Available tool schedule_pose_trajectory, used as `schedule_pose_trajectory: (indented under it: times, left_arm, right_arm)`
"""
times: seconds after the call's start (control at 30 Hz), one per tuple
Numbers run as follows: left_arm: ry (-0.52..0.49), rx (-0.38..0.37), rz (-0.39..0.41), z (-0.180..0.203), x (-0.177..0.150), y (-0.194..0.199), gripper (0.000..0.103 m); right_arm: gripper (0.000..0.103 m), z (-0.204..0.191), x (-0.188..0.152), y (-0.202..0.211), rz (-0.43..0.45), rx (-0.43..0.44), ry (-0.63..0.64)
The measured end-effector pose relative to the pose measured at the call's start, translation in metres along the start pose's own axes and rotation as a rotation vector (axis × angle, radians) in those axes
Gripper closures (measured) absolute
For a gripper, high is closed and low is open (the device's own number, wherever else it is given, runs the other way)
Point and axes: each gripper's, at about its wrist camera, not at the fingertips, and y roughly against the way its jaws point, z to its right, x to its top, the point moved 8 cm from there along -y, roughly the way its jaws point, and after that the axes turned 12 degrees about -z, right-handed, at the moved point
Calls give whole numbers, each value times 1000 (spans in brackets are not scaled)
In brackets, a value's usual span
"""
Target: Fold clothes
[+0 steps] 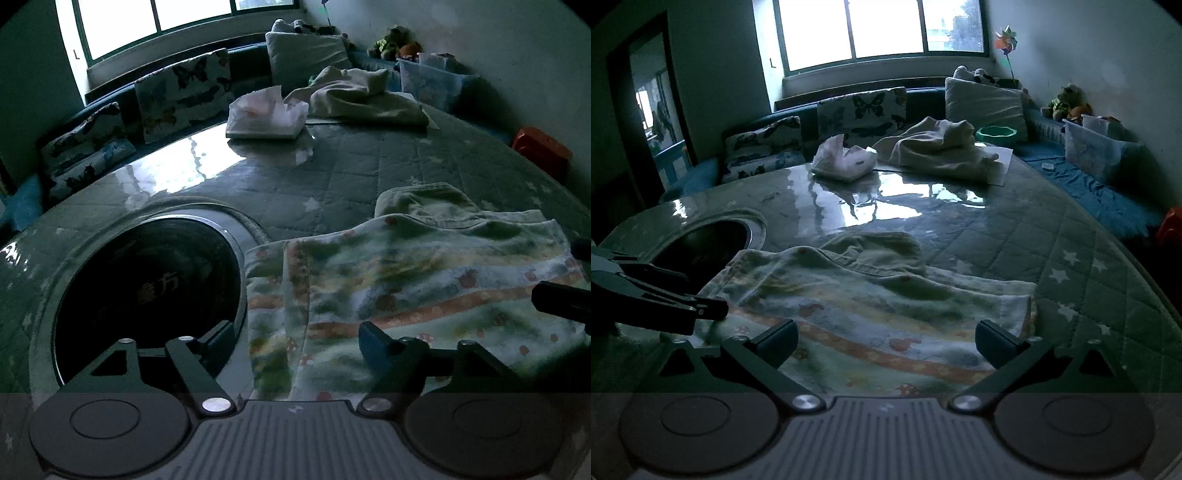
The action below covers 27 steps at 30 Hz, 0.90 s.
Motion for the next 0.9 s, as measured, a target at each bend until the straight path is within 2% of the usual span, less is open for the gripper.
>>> schedule_pose_trajectory:
  times: [0.23,0.43,0.67,0.9]
  left_arm:
    - [-4,8,18,0,-6,6,11]
    - [3,11,22,-1,-12,8,6]
    - [9,11,33,-1,-19,13,1]
    - [18,9,39,-1,-25,17,0]
  right_arm:
    - [0,-6,-2,-2,-8,34,-5]
    - [0,-13,-3,1,12,33,16]
    - [0,-25,-4,6,22,64,38]
    - [0,-40,-7,12,35,83,77]
